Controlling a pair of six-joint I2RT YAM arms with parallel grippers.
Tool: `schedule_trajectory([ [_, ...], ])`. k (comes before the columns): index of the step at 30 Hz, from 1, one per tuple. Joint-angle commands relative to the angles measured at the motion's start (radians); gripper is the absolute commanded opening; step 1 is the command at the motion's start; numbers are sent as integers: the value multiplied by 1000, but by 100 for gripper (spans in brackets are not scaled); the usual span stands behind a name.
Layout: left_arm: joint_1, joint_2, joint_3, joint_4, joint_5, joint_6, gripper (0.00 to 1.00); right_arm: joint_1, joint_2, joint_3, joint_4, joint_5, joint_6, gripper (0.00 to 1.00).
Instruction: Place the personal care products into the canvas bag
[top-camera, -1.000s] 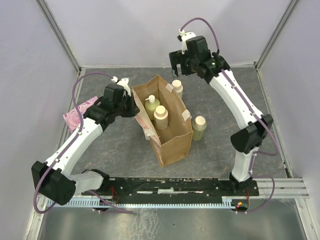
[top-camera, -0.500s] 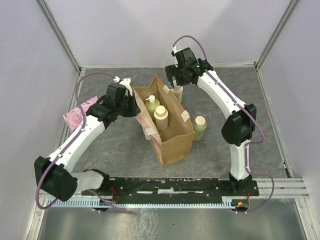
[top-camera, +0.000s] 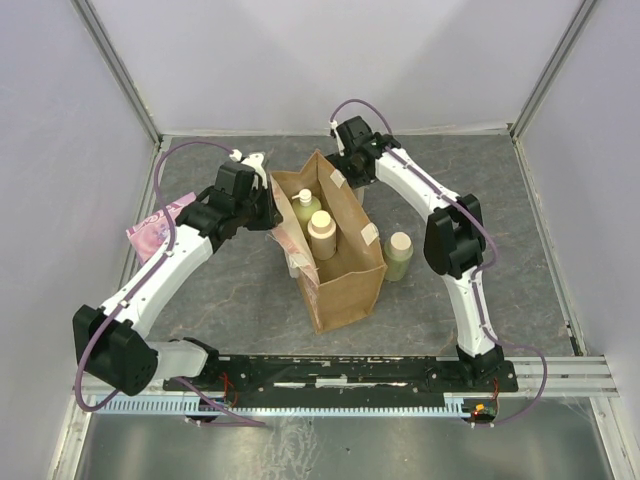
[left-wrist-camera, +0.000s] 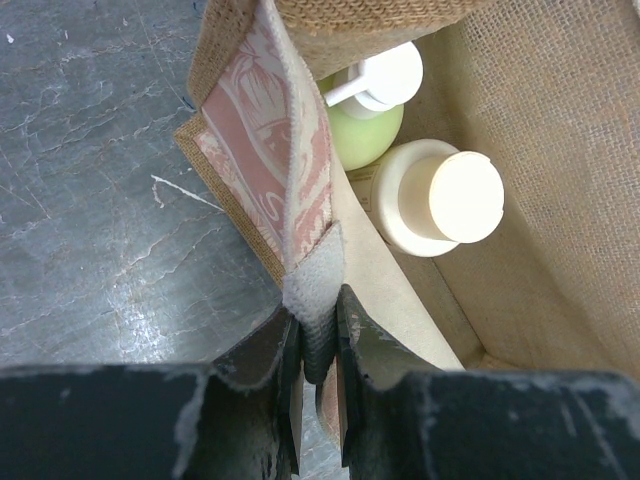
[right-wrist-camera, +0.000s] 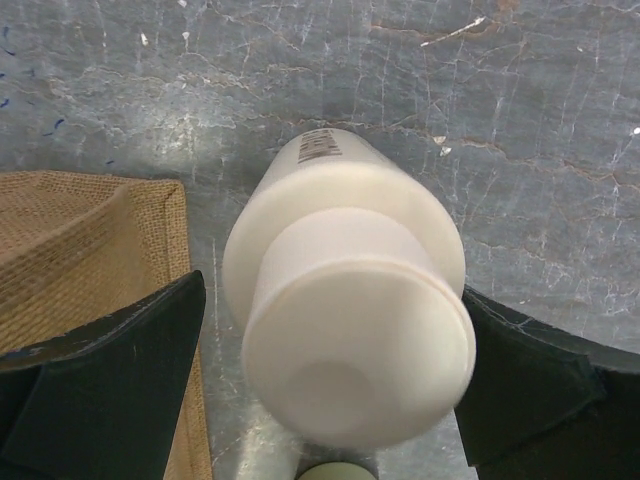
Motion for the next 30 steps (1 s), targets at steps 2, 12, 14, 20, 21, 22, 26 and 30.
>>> schedule_trajectory([
  [2,-4,17,6,38,-17,-8,18,0,30,90,48,21,-67,100],
  [12,-4,55,22,45,-17,-9,18,-6,48,110,66,33,-101,100],
  [14,-3,64,26,46,-14,-10,18,-10,54,113,68,26,-102,100],
  [20,-4,86,42,47,-10,-9,18,-17,85,127,48,13,-107,100],
  [21,-4,89,44,47,-10,-9,18,-18,85,126,45,14,-109,100],
  [22,-4,91,46,47,-8,-9,18,-17,86,126,40,14,-113,100],
  [26,-4,94,45,52,-8,-9,18,-18,91,117,30,11,-124,100],
  [30,-4,97,43,54,-4,-10,18,-17,92,100,54,-7,-128,86],
])
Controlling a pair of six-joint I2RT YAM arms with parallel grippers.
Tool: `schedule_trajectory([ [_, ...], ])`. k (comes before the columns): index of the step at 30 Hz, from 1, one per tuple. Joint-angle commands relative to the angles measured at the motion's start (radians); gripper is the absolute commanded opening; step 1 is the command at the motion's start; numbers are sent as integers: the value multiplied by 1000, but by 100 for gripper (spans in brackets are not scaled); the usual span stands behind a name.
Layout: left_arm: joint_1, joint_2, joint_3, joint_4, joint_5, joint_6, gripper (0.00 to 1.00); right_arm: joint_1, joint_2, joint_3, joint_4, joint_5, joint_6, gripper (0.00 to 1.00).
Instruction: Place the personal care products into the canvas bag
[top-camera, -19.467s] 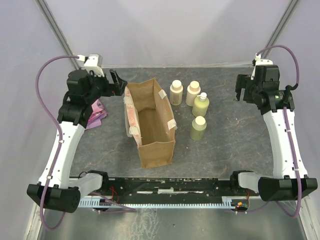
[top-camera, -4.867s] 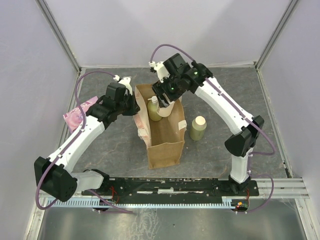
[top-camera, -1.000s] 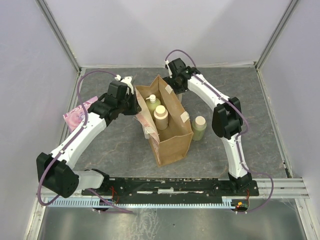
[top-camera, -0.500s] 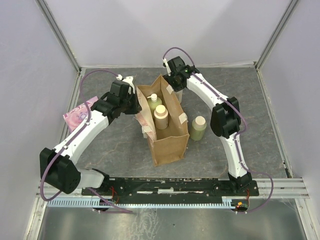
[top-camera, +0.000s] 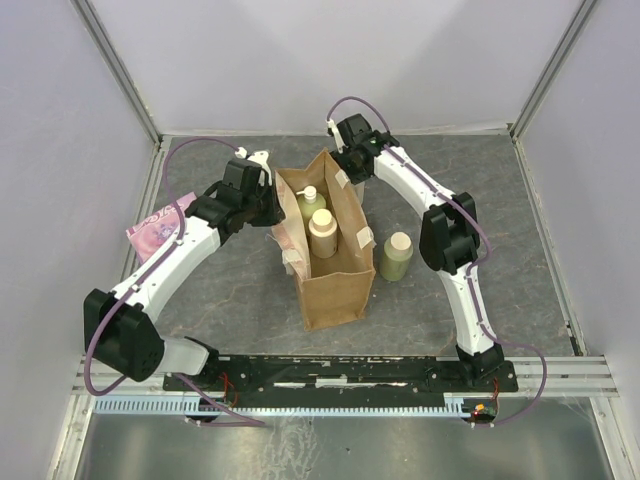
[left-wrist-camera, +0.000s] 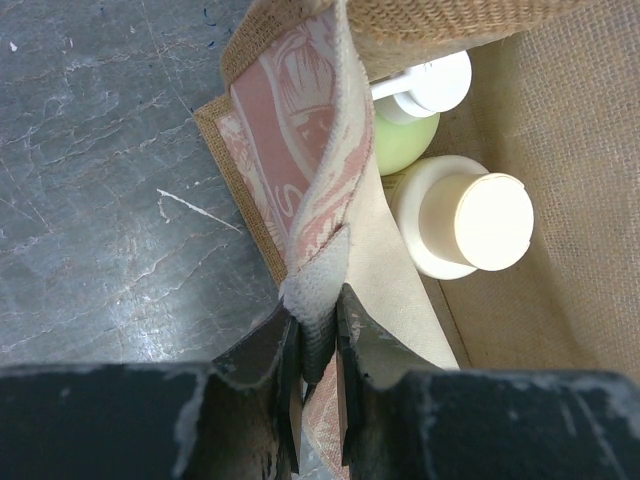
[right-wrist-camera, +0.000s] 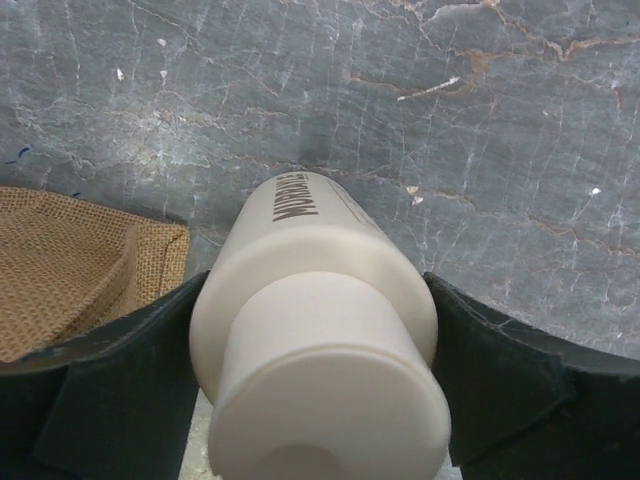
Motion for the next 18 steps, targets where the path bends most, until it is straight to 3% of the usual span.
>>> schedule_trajectory([
  [1,-4,19,21,23,19,-10,18,-2,5,11,40,-28,-16,80],
  [5,-4,16,16,23,19,-10,18,-1,-2,-2,53,-61,-16,44],
  [9,-4,3,-2,34,17,-15,18,-1,-29,-30,68,-62,-17,22],
  [15,-4,-6,-15,43,20,-18,18,-2,-76,-42,47,-23,-20,2],
  [18,-4,-7,-18,47,23,-16,18,-3,-99,-11,0,12,-24,0],
])
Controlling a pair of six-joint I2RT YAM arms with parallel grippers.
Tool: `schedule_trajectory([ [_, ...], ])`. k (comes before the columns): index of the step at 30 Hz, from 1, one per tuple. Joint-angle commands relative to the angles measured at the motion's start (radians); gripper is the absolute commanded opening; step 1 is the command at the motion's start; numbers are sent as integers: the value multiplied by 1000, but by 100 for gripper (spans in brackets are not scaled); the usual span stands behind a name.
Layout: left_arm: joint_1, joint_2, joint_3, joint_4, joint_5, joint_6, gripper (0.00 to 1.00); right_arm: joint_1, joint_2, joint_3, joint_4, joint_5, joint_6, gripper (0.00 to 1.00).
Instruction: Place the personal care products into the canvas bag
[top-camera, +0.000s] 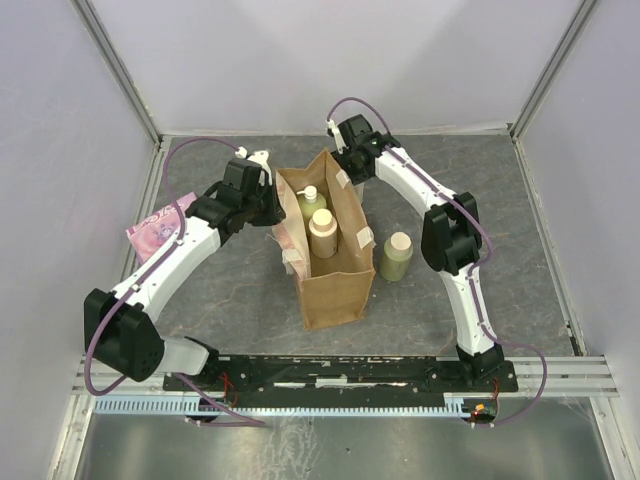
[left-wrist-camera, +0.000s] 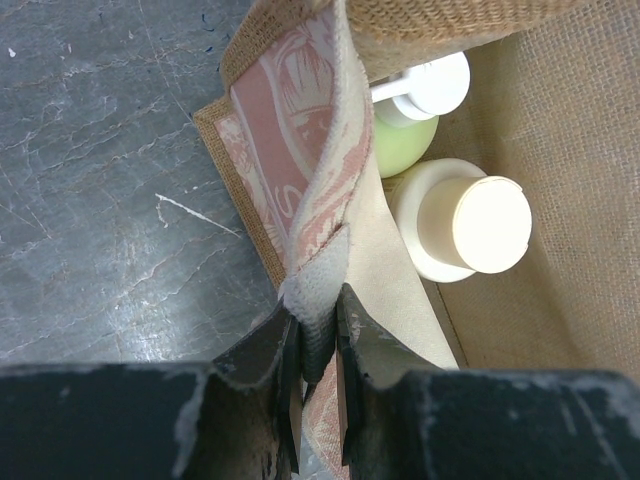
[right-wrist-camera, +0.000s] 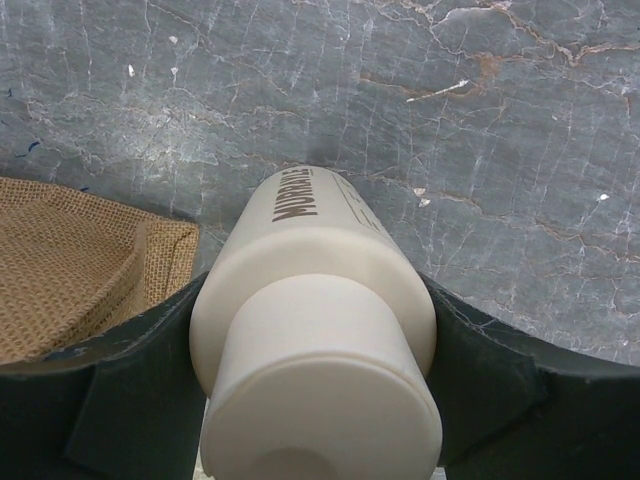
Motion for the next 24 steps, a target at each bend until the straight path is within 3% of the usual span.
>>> schedule_trajectory([
  [1,-4,-9,-15,40,24,-15,18,1,-90,41,-53,59,-17,0],
  [17,-4,-16,-59,81,56,25,18,-26,-409,201,-232,108,-35,0],
  [20,-4,-21,-67,87,65,35,18,-25,-461,227,-239,54,-21,0],
  [24,-4,-30,-75,88,72,48,18,-26,-525,266,-237,-134,29,0],
])
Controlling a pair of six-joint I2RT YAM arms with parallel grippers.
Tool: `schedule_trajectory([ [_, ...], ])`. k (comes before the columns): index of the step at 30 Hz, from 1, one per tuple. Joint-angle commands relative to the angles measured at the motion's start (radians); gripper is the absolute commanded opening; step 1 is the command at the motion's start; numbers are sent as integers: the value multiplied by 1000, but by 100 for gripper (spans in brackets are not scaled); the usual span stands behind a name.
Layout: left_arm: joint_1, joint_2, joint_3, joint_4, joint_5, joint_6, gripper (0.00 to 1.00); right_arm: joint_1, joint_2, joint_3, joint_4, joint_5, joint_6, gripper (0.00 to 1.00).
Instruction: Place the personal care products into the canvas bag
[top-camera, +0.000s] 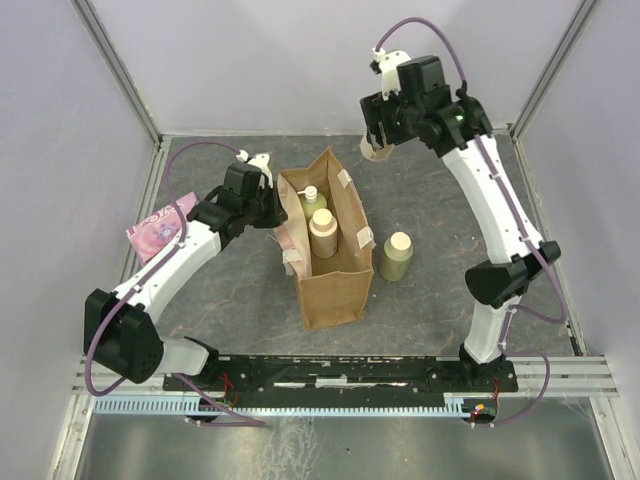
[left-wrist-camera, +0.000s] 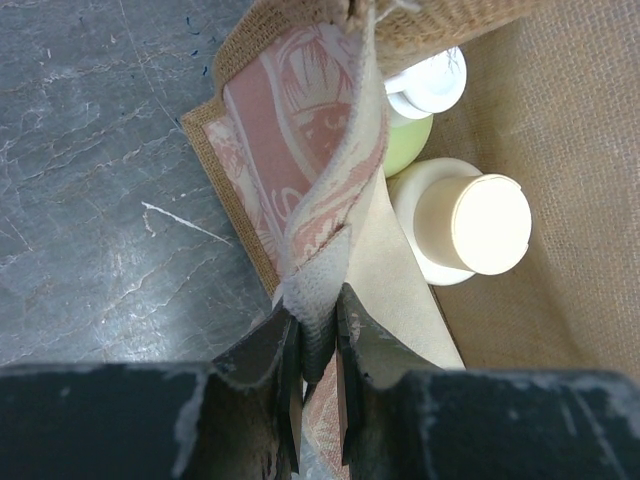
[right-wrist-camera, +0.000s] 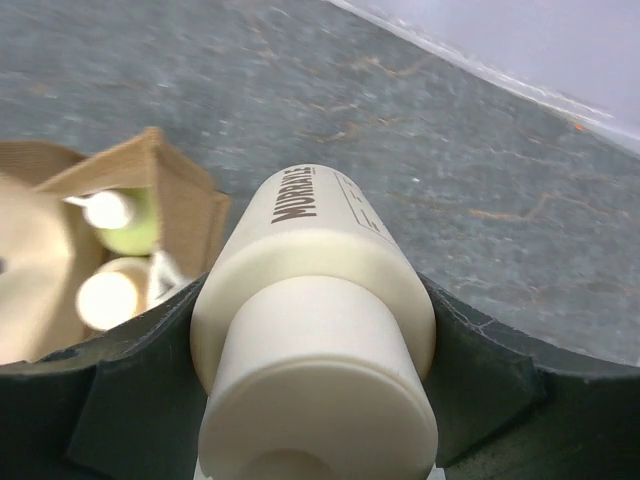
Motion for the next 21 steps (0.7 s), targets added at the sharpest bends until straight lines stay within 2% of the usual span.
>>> schedule_trajectory([
  [1,-5,-26,-24,16,49,49,18,4,-131,75,65,-220,62,0],
  [9,-5,-51,-55,12,77,63,18,7,-225,74,91,-572,149,0],
  [11,-5,-59,-59,7,78,71,18,23,-231,67,86,-618,163,0],
  [16,-5,-93,-74,1,71,82,18,139,-249,16,26,-525,93,0],
  [21,-4,-122,-85,-16,60,85,18,231,-264,-82,23,-479,96,0],
])
